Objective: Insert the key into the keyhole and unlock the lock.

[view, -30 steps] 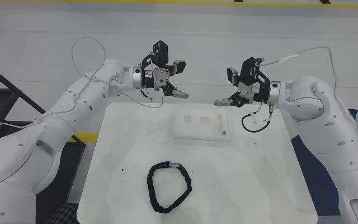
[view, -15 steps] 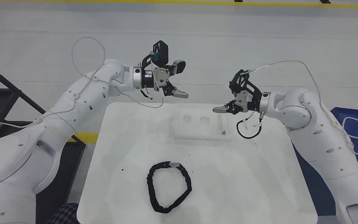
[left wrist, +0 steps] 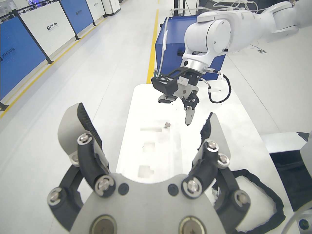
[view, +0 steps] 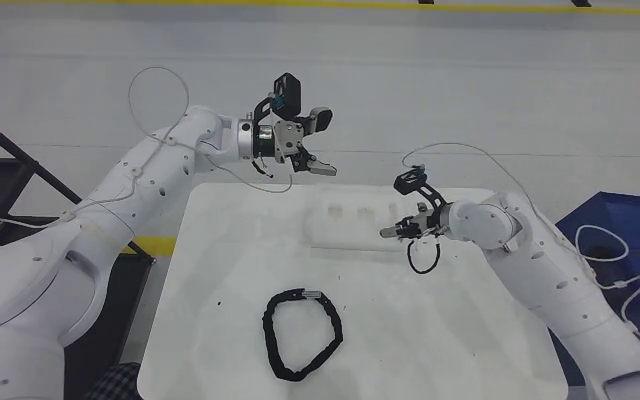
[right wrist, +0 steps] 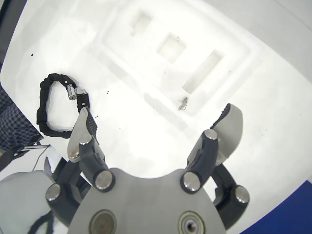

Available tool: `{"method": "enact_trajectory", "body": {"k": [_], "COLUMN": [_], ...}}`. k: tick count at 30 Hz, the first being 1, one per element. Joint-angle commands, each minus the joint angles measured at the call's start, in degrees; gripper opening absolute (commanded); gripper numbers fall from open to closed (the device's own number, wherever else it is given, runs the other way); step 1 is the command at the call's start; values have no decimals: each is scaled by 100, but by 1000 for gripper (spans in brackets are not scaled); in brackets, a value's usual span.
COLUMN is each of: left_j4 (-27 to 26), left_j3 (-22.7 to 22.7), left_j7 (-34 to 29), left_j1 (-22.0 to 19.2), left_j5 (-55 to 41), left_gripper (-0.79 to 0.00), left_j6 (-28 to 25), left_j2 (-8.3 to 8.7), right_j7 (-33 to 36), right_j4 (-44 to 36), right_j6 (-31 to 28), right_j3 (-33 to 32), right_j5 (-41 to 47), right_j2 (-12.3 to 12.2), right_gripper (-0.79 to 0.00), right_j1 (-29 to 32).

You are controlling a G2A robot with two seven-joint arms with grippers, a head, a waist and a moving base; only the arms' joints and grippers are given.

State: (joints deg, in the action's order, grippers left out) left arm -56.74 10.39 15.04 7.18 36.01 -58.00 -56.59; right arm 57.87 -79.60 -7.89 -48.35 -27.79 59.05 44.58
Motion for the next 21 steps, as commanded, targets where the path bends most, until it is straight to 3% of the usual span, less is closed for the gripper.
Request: {"method": "enact_trajectory", "body": {"k": [1,12,21], "left_j4": [0,0,0], "left_j3": [0,0,0], "left_j7": [0,0,0], "left_j1": [0,0,0], "left_j5": [0,0,0], "left_gripper": [0,0,0], "left_j6": [0,0,0], "left_j2": [0,0,0], "right_j7": [-86,-758,-862], "right_j4": [92,641,814], "right_j6": [279,1426,1473], "right_j3": [60,383,426], "right_j5": [139,424,608], "right_j2": [42,320,404], "right_gripper": [0,0,0], "right_j1": [84,183,164]}}
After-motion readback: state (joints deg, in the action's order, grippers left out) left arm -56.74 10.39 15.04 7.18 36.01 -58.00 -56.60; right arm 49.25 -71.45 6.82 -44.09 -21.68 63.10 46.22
